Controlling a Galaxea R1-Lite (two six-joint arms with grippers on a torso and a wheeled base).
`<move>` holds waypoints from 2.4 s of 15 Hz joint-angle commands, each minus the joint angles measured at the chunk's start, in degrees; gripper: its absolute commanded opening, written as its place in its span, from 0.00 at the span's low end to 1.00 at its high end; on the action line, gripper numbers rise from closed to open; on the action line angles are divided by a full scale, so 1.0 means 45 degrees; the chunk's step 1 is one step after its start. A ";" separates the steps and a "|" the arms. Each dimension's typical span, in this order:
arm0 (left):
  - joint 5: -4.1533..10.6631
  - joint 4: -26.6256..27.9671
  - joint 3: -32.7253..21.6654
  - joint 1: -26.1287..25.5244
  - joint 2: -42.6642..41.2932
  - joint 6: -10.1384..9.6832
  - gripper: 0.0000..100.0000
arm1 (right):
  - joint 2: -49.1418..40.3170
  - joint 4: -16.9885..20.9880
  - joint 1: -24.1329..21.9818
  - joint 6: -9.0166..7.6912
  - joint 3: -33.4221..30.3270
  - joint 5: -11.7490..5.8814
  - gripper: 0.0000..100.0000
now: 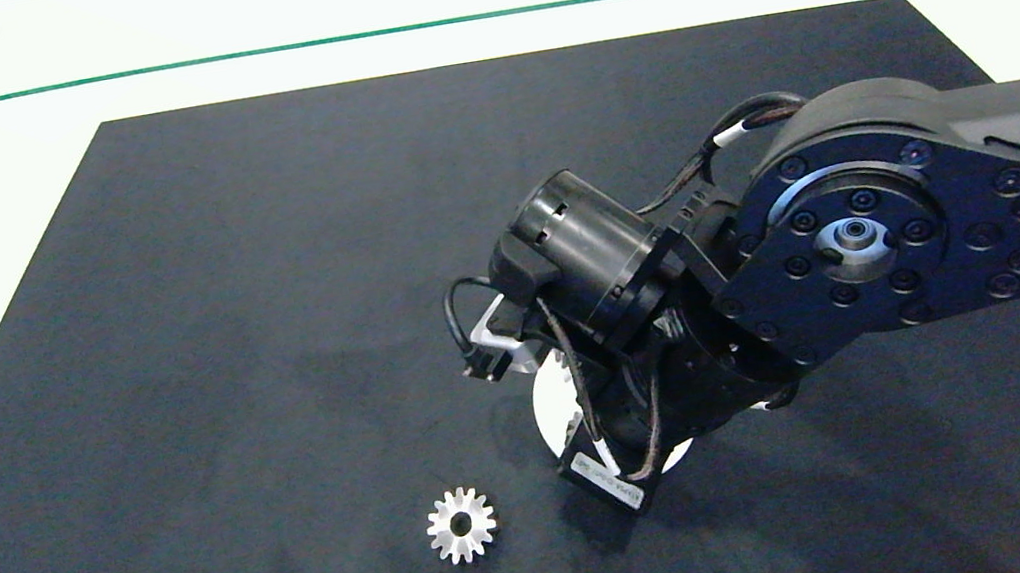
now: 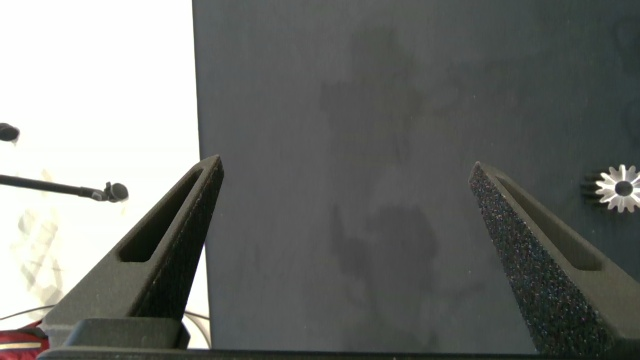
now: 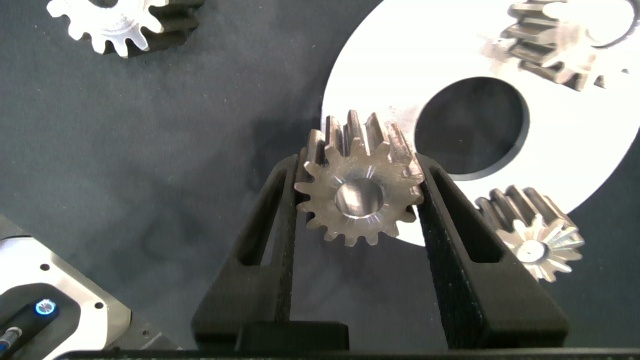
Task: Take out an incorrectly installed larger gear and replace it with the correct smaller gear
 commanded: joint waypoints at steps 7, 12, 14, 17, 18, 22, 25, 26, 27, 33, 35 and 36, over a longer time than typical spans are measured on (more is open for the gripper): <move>0.0034 0.0064 0.0006 0.0003 0.0009 0.0004 1.00 | 0.0302 0.0027 0.0045 -0.0012 -0.0029 -0.0015 0.16; 0.0034 0.0064 0.0006 0.0003 0.0009 0.0004 1.00 | 0.0419 -0.0168 0.0025 -0.0032 -0.0029 -0.0034 0.16; 0.0034 0.0064 -0.0013 0.0003 0.0009 0.0004 1.00 | 0.0380 -0.0168 0.0006 -0.0012 -0.0029 -0.0034 0.16; 0.0034 0.0064 0.0006 0.0003 0.0009 0.0004 1.00 | 0.0302 -0.0168 0.0006 -0.0012 -0.0009 -0.0034 0.16; 0.0034 0.0044 0.0006 0.0003 0.0009 0.0004 1.00 | 0.0283 -0.0149 0.0006 -0.0012 0.0010 -0.0034 0.16; 0.0034 0.0064 0.0006 0.0003 0.0009 0.0004 1.00 | 0.0302 -0.0149 0.0025 -0.0012 0.0050 -0.0405 0.16; 0.0034 0.0064 0.0026 -0.0017 0.0009 0.0023 1.00 | 0.0302 -0.0168 0.0025 0.0007 0.0108 -0.0581 1.00; 0.0034 0.0064 0.0026 -0.0017 0.0009 0.0023 1.00 | 0.0322 -0.0168 0.0025 0.0007 0.0108 -0.0561 1.00; 0.0034 0.0064 0.0026 0.0003 0.0029 0.0023 1.00 | 0.0302 -0.0149 0.0025 0.0027 0.0108 -0.0561 1.00; -0.0025 0.0064 0.0104 -0.0017 0.0048 0.0043 1.00 | -0.0987 -0.0403 0.0045 0.1043 0.0753 -0.0522 1.00; -0.0025 -0.0464 0.0495 -0.0036 0.0029 0.0511 1.00 | -0.2764 -0.1223 -0.0053 0.1316 0.1807 -0.0601 1.00; -0.0045 -0.1343 0.0944 -0.0017 0.0009 0.0629 1.00 | -0.4053 -0.1535 -0.0111 0.1355 0.2589 -0.0894 1.00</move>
